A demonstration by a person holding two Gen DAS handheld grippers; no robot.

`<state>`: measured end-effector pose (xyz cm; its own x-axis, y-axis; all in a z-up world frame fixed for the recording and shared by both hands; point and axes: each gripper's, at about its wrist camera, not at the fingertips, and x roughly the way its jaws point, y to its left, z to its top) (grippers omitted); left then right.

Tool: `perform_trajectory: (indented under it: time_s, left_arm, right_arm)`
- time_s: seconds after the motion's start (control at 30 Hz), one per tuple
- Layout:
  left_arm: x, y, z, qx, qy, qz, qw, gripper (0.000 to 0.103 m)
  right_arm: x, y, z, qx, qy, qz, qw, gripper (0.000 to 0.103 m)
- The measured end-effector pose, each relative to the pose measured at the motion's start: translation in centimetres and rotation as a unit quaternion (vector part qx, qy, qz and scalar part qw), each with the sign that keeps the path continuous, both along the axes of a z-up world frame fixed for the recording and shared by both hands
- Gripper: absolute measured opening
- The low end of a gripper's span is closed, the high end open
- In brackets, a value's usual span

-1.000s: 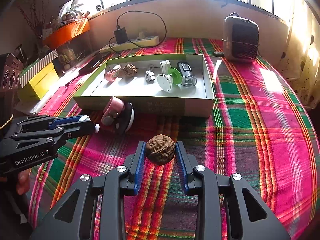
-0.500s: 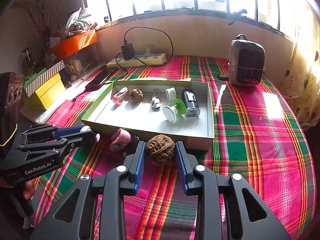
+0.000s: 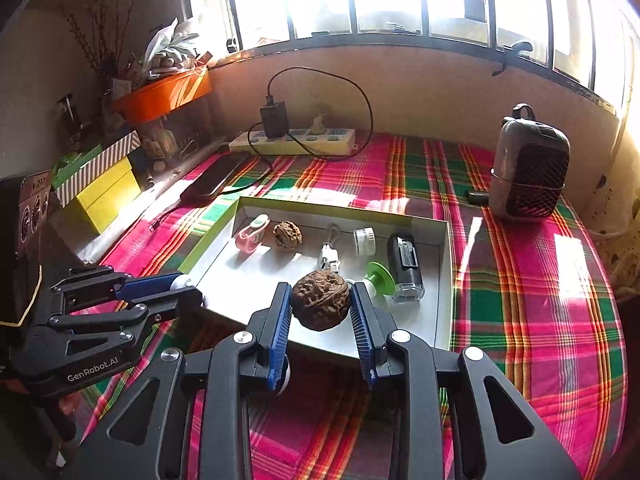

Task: Organize objects
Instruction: 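Carry the walnut with the right tool into the white box while the left carries the ball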

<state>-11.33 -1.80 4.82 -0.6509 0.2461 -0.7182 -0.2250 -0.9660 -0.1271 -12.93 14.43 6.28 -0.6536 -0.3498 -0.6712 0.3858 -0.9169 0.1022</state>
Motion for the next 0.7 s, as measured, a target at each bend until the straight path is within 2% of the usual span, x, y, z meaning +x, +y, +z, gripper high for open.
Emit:
perform_trajectory:
  time_s: [0.57, 0.7]
  left_arm:
    - [-3.5, -0.6, -1.5, -0.021, -0.009, 0.025, 0.9994, 0.020]
    - [-4.1, -0.7, -1.9, -0.025, -0.017, 0.026, 0.9992, 0.020]
  right_arm:
    - [-6.6, -3.3, -2.8, 0.009, -0.047, 0.056, 0.997, 0.031]
    - [-7.6, -4.3, -3.3, 0.026, -0.053, 0.068, 0.996, 0.031]
